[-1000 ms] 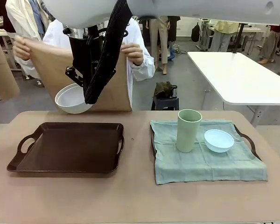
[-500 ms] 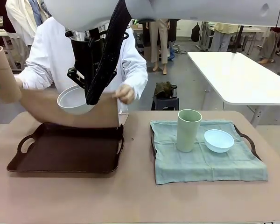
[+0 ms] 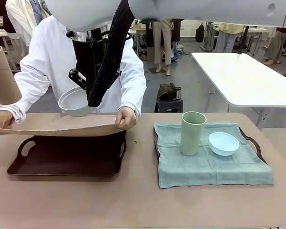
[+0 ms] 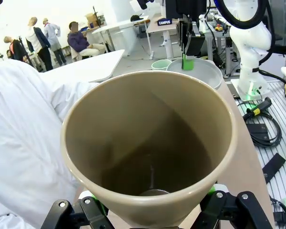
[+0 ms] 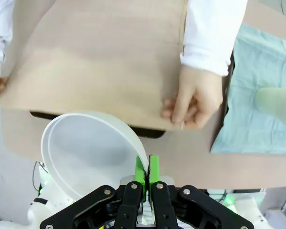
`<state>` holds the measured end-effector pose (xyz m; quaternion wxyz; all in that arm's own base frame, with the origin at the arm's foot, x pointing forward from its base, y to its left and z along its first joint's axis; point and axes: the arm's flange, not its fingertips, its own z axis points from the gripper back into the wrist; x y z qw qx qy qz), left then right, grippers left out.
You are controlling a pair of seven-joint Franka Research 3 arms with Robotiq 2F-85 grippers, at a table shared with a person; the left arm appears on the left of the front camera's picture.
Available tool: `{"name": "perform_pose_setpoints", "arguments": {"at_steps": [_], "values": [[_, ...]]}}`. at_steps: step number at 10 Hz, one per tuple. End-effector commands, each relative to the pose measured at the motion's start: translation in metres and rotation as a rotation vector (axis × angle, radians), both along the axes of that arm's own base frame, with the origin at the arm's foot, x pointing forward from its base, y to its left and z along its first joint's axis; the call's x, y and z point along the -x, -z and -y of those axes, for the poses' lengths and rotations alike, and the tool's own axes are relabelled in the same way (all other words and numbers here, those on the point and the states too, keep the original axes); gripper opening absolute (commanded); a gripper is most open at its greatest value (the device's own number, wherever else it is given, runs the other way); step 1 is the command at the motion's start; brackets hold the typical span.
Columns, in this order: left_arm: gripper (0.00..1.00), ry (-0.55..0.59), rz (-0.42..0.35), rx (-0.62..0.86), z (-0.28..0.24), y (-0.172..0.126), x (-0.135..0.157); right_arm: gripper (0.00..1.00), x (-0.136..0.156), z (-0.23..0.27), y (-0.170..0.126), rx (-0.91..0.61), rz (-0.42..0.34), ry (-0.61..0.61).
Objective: Set up a tray with a mat and arrange the tableware.
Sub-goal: Place the Picnic Bowl and Reusable plastic cup back onto the Handle tray in front of the human's position.
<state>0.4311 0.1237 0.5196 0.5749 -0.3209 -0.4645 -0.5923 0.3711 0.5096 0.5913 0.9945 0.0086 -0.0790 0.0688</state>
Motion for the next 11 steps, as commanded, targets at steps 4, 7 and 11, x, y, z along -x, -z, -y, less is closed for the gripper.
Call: {"name": "perform_pose_setpoints", "arguments": {"at_steps": [4, 7, 11], "values": [[0.31, 0.002, 0.015, -0.001, -0.0003, -0.0023, 0.0002, 0.00, 0.0004, 0.0005, -0.0004, 0.004, 0.001, -0.007], [0.31, 0.002, 0.015, -0.001, -0.0003, -0.0023, 0.0002, 0.00, 0.0004, 0.0005, -0.0004, 0.004, 0.001, -0.007], [0.31, 0.002, 0.015, -0.001, -0.0003, -0.0023, 0.0002, 0.00, 0.0004, 0.0005, -0.0004, 0.004, 0.001, -0.007]]}}
